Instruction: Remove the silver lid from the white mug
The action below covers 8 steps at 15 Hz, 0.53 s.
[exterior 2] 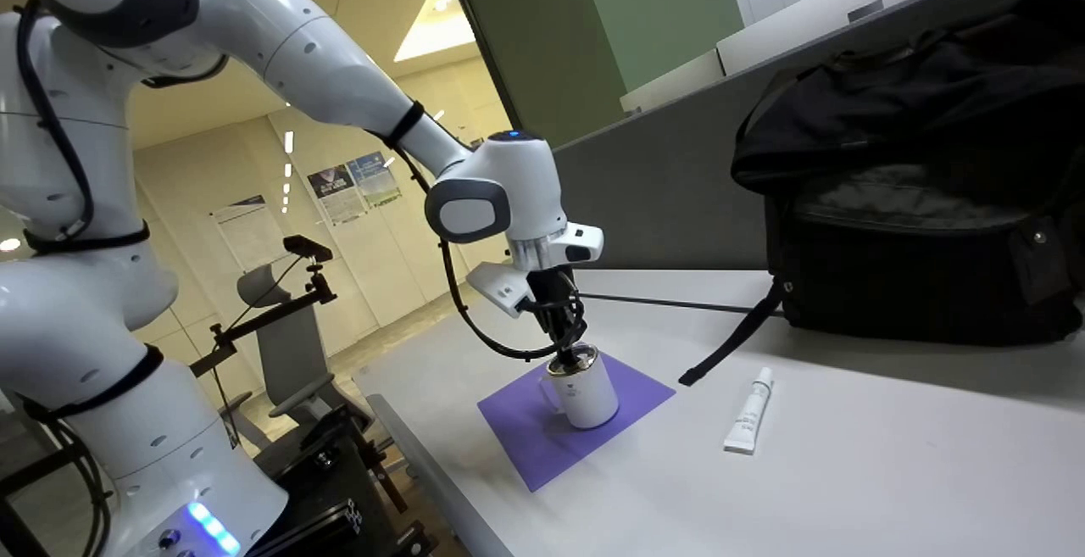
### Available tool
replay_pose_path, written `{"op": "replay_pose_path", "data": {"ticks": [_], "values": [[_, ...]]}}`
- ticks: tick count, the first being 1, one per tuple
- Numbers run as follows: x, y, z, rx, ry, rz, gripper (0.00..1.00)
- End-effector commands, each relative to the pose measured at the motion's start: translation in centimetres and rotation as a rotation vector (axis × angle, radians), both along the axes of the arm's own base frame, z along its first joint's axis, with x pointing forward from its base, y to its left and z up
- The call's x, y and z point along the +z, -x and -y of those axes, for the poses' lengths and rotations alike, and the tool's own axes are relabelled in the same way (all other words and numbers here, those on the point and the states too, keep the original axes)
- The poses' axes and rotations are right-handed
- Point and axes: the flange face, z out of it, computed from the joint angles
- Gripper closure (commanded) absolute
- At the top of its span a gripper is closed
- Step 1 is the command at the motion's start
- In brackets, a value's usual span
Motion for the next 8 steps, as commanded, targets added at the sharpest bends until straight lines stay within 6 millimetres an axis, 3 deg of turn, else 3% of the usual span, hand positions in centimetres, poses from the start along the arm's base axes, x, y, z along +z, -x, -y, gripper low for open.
{"op": "replay_pose_path", "data": {"ticks": [1,5,8], "values": [[0.2,-0.3,1.1,-0.017,0.005,-0.012,1.00],[0.3,-0.5,1.3,-0.018,-0.003,-0.012,1.00],[2.9,-1.1,1.0,-0.004,-0.021,0.032,1.00]]}}
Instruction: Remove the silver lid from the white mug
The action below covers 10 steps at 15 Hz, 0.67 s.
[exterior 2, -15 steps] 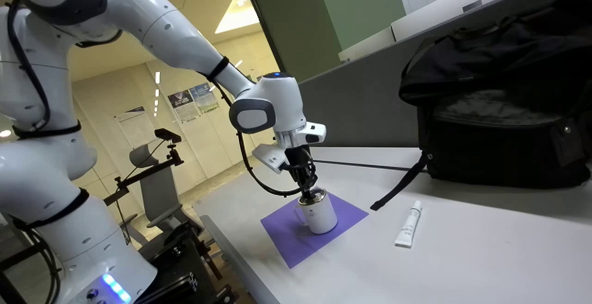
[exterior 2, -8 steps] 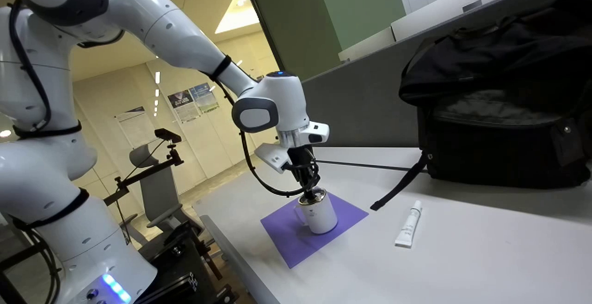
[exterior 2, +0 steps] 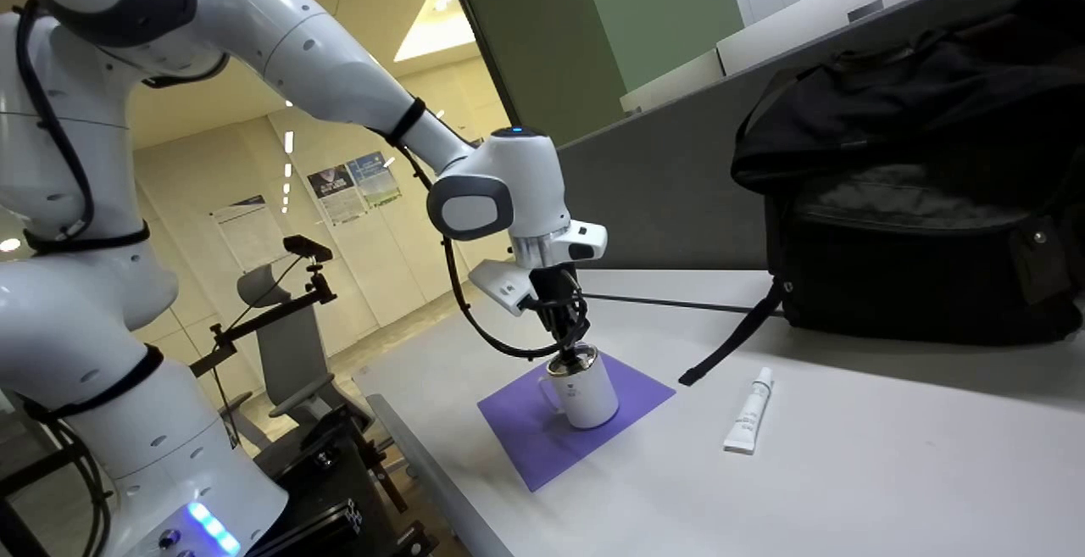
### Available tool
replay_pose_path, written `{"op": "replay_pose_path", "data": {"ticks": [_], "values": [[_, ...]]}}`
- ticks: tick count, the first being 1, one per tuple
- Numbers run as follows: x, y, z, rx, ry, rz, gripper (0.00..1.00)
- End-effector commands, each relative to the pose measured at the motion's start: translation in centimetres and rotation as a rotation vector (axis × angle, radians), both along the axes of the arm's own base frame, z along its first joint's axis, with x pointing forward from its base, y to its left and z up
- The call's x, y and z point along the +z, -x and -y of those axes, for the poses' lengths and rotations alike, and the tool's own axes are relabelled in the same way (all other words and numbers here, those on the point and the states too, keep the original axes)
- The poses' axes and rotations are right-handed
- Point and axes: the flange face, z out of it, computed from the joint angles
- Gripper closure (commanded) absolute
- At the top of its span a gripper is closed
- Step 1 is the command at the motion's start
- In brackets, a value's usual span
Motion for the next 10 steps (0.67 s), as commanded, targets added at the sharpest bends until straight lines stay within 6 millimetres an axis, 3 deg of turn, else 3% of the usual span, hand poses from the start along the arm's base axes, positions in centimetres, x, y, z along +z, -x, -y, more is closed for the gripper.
{"op": "replay_pose_path", "data": {"ticks": [1,7,10], "values": [[3.8,-1.0,0.2,0.014,-0.014,0.052,1.00],[12.7,-1.1,-0.5,0.088,0.048,0.069,1.00],[18.1,-1.0,-0.3,0.122,0.137,0.097,1.00]]}}
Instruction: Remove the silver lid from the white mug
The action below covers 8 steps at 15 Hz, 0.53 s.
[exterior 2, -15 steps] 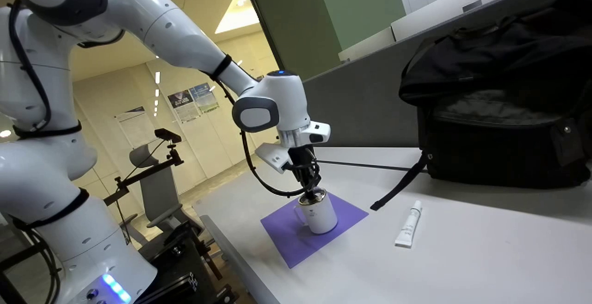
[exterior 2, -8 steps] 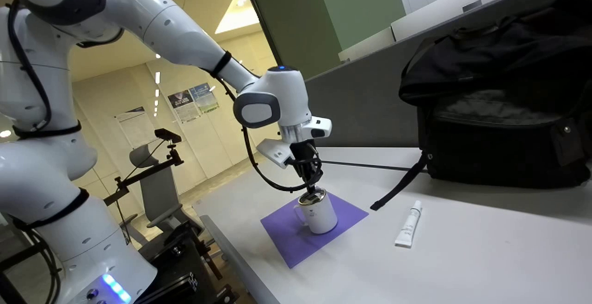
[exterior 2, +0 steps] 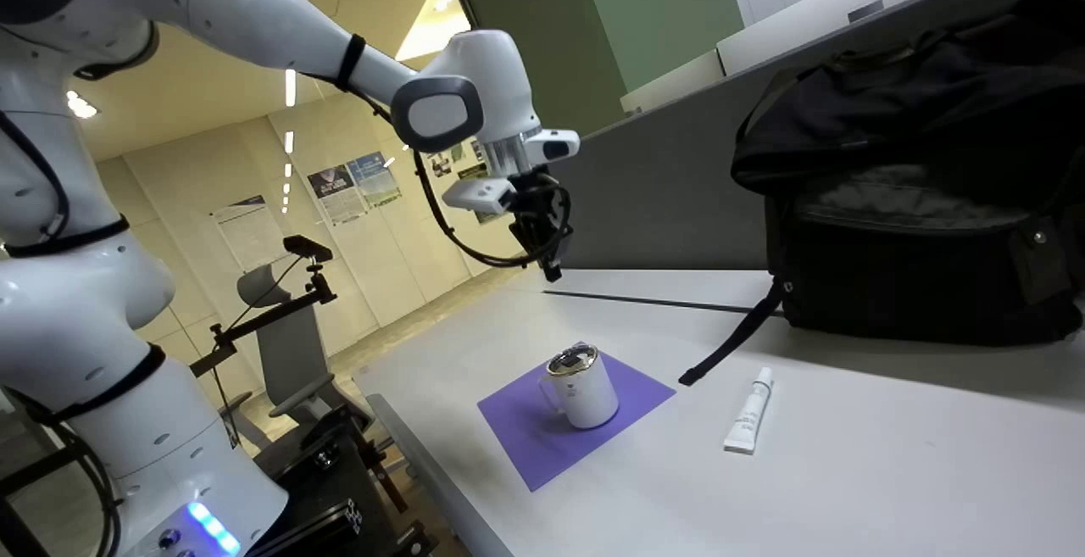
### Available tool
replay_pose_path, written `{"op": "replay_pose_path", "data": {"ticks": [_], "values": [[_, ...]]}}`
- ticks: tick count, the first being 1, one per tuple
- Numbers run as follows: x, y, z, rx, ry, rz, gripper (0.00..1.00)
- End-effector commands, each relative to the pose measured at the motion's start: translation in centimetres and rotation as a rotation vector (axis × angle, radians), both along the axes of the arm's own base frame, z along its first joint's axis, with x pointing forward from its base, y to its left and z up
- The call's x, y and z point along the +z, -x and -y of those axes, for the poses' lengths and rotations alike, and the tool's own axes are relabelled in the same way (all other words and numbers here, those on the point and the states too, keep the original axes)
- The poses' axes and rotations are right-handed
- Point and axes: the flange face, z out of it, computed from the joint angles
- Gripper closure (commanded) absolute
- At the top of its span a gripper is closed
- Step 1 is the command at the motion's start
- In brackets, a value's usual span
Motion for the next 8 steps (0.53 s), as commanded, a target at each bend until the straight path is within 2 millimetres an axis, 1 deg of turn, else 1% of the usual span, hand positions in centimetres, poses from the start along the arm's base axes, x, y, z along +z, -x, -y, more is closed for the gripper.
{"op": "replay_pose_path", "data": {"ticks": [1,4,6,8], "values": [[6.6,0.8,-0.3,0.005,0.100,0.032,1.00],[12.3,0.8,-0.9,0.006,0.178,0.111,1.00],[15.6,0.9,-1.5,0.001,0.203,0.163,1.00],[18.0,1.1,-2.1,-0.002,0.216,0.201,1.00]]}}
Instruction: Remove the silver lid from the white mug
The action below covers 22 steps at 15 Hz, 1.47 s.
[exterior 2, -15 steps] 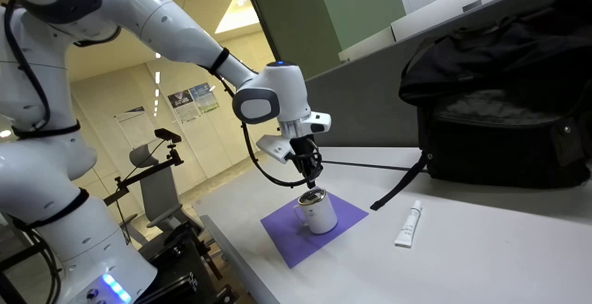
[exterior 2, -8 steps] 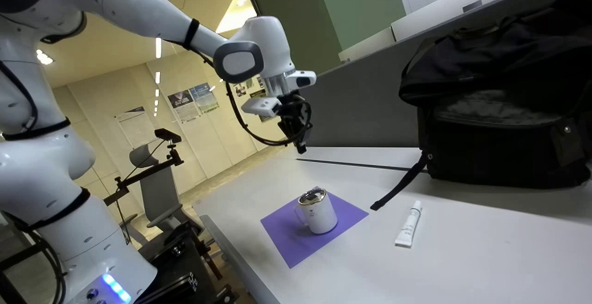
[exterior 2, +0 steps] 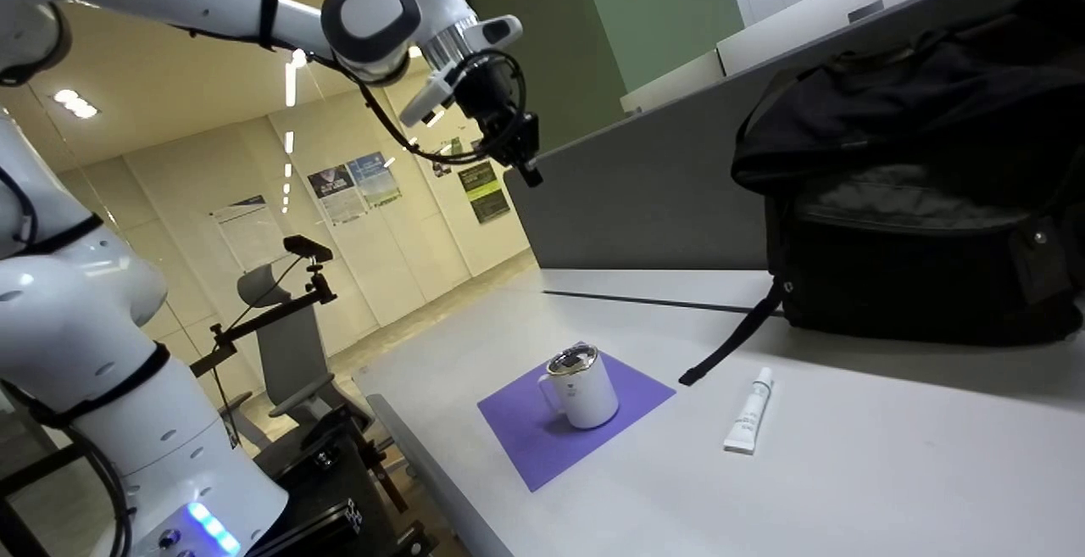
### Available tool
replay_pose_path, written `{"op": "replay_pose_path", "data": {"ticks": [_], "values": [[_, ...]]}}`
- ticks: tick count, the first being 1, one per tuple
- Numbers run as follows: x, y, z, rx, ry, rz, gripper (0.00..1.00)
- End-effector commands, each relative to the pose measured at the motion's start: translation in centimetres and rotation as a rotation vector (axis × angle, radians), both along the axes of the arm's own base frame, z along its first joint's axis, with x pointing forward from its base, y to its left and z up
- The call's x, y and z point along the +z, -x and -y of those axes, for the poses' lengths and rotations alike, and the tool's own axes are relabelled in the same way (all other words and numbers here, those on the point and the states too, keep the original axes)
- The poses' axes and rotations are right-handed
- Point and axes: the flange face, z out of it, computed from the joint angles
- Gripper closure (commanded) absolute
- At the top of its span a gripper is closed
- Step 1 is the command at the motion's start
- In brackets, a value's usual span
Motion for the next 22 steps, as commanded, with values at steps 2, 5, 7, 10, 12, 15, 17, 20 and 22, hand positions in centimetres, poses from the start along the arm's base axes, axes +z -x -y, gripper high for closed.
{"op": "replay_pose_path", "data": {"ticks": [2,5,7,10,12,15,17,20,22], "values": [[4.9,0.9,-1.2,-0.027,0.038,0.061,1.00],[3.4,0.7,-1.2,-0.031,0.075,0.057,1.00],[1.0,0.7,-0.9,-0.031,0.088,0.039,1.00],[-3.8,1.1,-0.3,-0.029,0.070,-0.006,1.00],[-7.1,1.5,0.1,-0.035,0.045,-0.042,1.00],[-11.1,1.8,0.4,-0.049,0.019,-0.093,1.00],[-13.8,1.8,0.7,-0.065,0.005,-0.119,1.00],[-17.0,1.7,0.8,-0.085,-0.017,-0.143,1.00],[-18.8,1.6,0.6,-0.091,-0.037,-0.147,1.00]]}}
